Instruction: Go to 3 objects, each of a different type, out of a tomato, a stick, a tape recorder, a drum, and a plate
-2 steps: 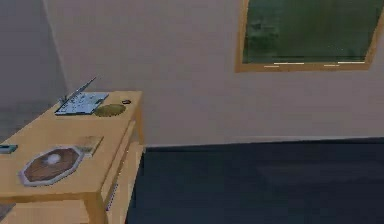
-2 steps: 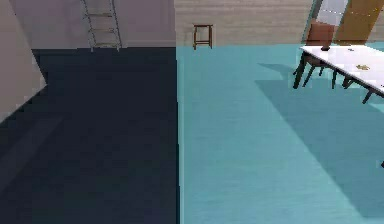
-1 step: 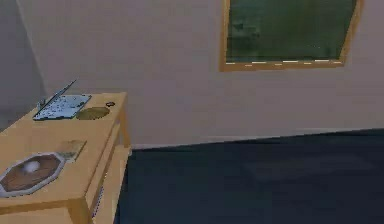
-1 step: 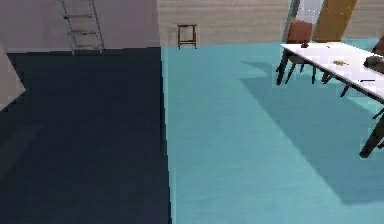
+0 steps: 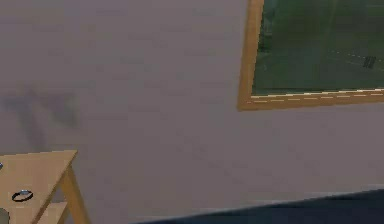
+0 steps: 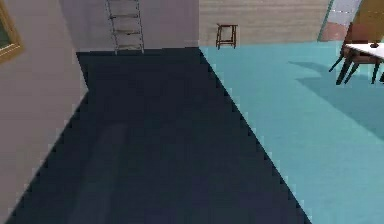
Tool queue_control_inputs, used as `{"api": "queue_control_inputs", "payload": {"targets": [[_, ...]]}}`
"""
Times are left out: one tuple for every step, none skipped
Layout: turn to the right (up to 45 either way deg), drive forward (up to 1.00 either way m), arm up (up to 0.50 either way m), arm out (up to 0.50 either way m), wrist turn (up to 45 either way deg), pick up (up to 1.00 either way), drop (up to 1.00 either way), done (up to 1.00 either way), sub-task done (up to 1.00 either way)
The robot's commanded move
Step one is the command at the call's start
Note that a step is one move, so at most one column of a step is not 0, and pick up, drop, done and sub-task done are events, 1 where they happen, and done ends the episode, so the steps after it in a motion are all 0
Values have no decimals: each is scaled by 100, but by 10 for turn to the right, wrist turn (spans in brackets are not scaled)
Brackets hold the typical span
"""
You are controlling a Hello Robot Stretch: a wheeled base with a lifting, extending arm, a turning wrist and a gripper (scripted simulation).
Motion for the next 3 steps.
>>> {"api": "queue_control_inputs", "payload": {"targets": [[-30,0,0,0,0,0,0,0,0],[0,15,0,0,0,0,0,0,0],[-450,0,0,0,0,0,0,0,0]]}}
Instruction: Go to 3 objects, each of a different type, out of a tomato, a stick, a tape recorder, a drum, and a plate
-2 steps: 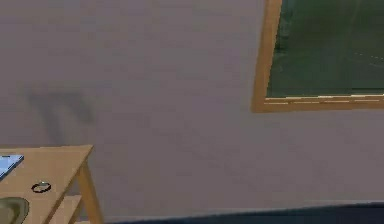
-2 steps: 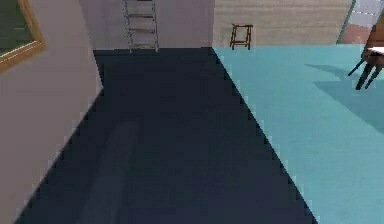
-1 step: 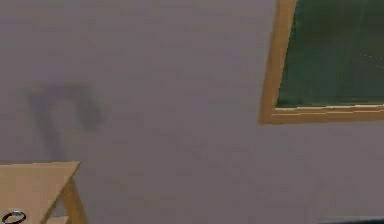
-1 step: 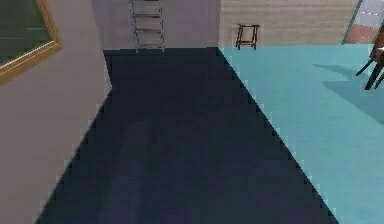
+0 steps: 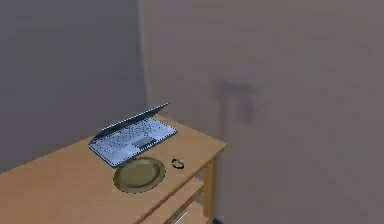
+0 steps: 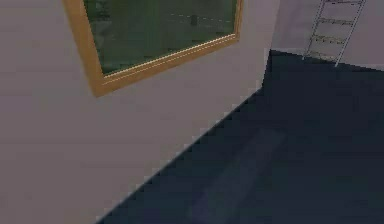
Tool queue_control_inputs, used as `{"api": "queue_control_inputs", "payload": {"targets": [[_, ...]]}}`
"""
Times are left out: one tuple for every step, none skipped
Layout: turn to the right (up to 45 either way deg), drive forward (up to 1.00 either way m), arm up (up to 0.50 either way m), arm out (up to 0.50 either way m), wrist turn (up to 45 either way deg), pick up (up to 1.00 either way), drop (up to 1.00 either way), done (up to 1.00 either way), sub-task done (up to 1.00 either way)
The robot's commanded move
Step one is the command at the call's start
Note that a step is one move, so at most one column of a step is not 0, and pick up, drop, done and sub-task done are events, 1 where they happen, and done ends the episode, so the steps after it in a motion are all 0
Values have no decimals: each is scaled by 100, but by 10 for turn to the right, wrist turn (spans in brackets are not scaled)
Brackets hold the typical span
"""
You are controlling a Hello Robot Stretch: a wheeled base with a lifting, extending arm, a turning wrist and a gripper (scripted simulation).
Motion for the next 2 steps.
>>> {"api": "queue_control_inputs", "payload": {"targets": [[-150,0,0,0,0,0,0,0,0],[0,0,0,0,0,0,0,100,0]]}}
